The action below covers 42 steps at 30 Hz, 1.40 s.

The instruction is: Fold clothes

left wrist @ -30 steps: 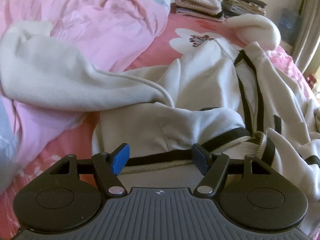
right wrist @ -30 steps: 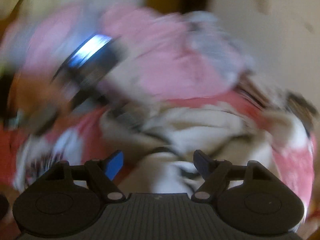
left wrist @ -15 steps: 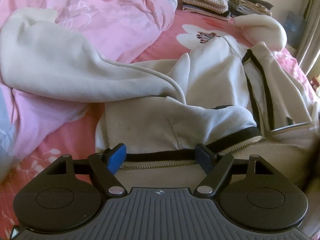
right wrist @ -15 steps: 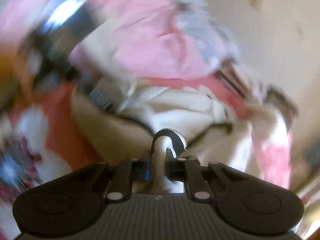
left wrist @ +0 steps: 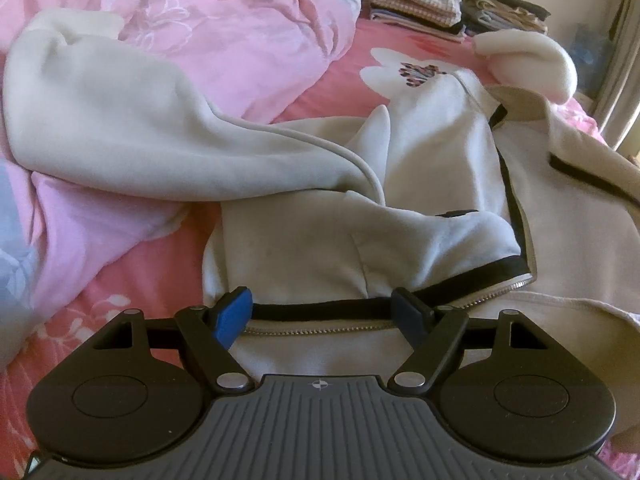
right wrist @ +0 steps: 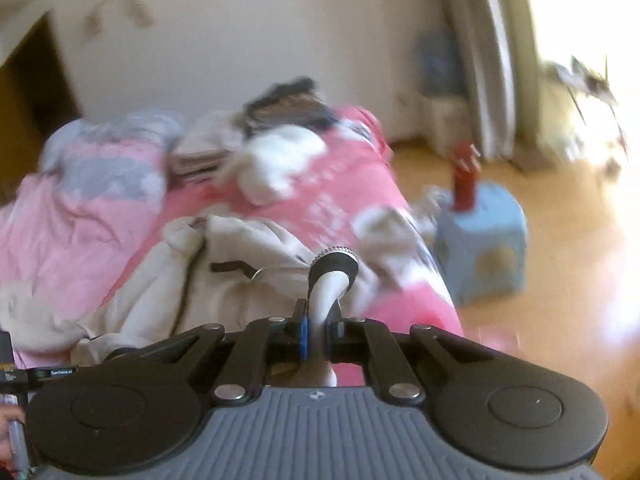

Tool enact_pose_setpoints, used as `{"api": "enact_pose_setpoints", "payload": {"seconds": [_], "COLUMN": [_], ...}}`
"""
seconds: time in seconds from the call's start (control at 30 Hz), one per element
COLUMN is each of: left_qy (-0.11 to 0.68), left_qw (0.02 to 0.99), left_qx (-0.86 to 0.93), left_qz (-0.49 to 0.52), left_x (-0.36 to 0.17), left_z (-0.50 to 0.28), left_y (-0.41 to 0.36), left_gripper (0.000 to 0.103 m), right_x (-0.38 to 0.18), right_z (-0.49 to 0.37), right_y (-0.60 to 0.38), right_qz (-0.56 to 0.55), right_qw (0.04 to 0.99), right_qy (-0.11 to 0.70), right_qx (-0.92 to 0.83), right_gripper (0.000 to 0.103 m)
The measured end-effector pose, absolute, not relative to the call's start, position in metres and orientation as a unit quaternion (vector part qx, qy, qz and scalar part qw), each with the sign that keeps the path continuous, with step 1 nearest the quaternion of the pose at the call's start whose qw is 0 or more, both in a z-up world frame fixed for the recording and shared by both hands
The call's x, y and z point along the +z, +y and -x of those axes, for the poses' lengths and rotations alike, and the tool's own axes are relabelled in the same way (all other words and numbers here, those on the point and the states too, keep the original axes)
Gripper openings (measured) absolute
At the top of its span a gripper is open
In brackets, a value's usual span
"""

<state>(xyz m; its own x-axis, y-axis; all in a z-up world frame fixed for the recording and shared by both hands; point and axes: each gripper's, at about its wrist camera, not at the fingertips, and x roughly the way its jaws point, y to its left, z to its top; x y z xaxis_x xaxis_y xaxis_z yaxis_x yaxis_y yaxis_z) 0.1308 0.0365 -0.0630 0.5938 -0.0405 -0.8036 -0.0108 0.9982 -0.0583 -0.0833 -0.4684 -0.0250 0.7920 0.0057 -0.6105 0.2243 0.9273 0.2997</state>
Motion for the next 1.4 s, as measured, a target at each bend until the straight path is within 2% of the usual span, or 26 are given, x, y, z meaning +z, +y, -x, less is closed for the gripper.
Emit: {"api": "enact_pose_setpoints", "payload": {"seconds": [0.23, 0.37, 0.47, 0.5, 0.73, 0.9, 1.1, 1.23, 1.4], "left_qy": [0.449, 0.447, 0.441, 0.436, 0.408, 0.396, 0.333, 0.342, 0.393], "left_qw": [0.893, 0.894, 0.897, 0.899, 0.91, 0.914, 0.922, 0.903, 0.869], "left_qx": [-0.007, -0.011, -0.015, -0.017, -0.059, -0.091, -0.142, -0.181, -0.228], "left_qz": [0.025, 0.027, 0.029, 0.032, 0.046, 0.012, -0.14, -0.186, -0.196], "left_x": [-0.062, -0.058, -0.05, -0.046, -0.025, -0.019, -0.007, -0.016, -0.049], "left_z": [-0.131, -0.128, -0.122, -0.119, -0.099, -0.092, -0.091, -0.122, -0.164], "left_y": [0.037, 0.042, 0.047, 0.05, 0.042, 0.023, -0.012, -0.032, -0.052], "left_gripper": [0.077, 0.077, 0.077, 0.077, 0.077, 0.076, 0.076, 0.077, 0.079], "right_x": [-0.101, -0.136, -0.114, -0.106, -0.043, -0.043, -0.065, -0.095, -0.142], "right_z": [0.077, 0.073, 0.095, 0.103, 0.117, 0.036, -0.062, -0.073, -0.044], "right_y": [-0.49, -0.506, -0.52, -0.524, -0.511, -0.431, -0.321, -0.287, -0.282], "right_qz": [-0.172, -0.2, -0.228, -0.235, -0.246, -0.244, -0.174, -0.128, -0.083], "right_qw": [0.895, 0.855, 0.867, 0.871, 0.921, 0.901, 0.864, 0.841, 0.842], "right_qy": [0.392, 0.457, 0.421, 0.408, 0.3, 0.329, 0.394, 0.441, 0.466], "right_qx": [-0.122, -0.141, -0.14, -0.139, -0.035, 0.14, 0.261, 0.285, 0.259], "right_gripper": [0.011, 0.035, 0.051, 0.052, 0.056, 0.06, 0.055, 0.042, 0.041]}}
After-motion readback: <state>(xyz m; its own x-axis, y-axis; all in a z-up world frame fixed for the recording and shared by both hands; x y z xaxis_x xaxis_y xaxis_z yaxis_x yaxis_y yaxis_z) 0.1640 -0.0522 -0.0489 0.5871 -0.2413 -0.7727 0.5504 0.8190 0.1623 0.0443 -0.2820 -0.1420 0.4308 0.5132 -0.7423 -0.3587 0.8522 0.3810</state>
